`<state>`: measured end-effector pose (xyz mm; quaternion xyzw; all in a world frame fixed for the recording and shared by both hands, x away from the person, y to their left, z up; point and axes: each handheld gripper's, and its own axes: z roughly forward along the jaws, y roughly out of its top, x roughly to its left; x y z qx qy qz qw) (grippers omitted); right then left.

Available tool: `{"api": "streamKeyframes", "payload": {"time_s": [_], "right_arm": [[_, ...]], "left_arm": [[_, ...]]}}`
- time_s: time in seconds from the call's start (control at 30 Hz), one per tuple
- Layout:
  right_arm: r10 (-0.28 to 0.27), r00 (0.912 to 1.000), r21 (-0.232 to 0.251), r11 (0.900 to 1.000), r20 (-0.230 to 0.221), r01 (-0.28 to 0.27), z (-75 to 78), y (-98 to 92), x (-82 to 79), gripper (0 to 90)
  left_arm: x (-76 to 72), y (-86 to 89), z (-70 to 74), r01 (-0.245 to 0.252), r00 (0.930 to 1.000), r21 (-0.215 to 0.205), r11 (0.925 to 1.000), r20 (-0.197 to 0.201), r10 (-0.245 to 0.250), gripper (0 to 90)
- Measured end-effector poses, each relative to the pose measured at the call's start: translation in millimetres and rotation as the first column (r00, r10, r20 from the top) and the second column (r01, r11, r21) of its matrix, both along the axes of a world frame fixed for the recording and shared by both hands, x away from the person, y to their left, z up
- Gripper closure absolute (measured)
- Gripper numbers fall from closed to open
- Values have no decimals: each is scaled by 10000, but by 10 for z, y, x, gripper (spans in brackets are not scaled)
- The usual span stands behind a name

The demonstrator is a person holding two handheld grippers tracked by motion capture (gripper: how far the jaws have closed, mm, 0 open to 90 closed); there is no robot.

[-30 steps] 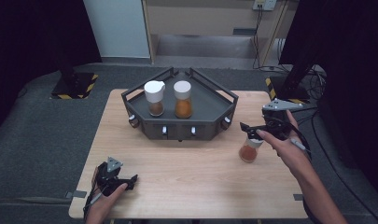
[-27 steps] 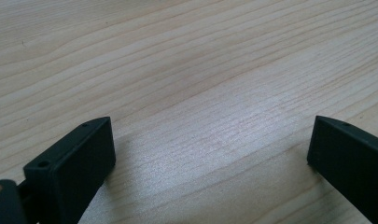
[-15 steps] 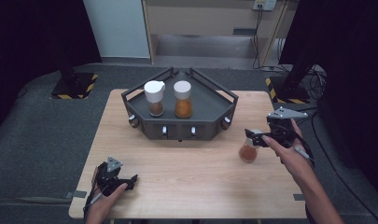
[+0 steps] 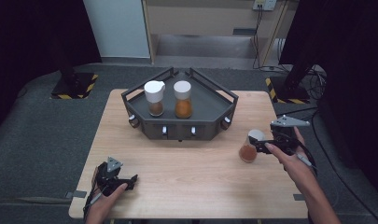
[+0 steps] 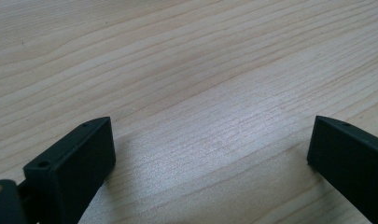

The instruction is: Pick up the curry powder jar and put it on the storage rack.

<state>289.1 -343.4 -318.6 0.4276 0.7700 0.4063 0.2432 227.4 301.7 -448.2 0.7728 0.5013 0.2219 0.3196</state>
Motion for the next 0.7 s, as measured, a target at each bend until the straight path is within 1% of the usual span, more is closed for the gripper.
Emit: {"api": "streamKeyframes", "payload": {"time_s": [0.2, 0.5, 0.7], "right_arm": [[-125, 9998, -12, 9999, -132, 125, -81, -45, -39, 27], [-232, 9995, 1, 9997, -236, 232, -161, -80, -74, 27], [-246, 9993, -134, 9996, -281, 243, -224, -76, -87, 27]], "left_arm": [[0, 0, 0, 1, 10000, 2, 10000, 0, -1, 0], [0, 0, 0, 0, 10000, -2, 10000, -2, 0, 0], [0, 0, 0, 1, 10000, -1, 10000, -3, -1, 0]]}}
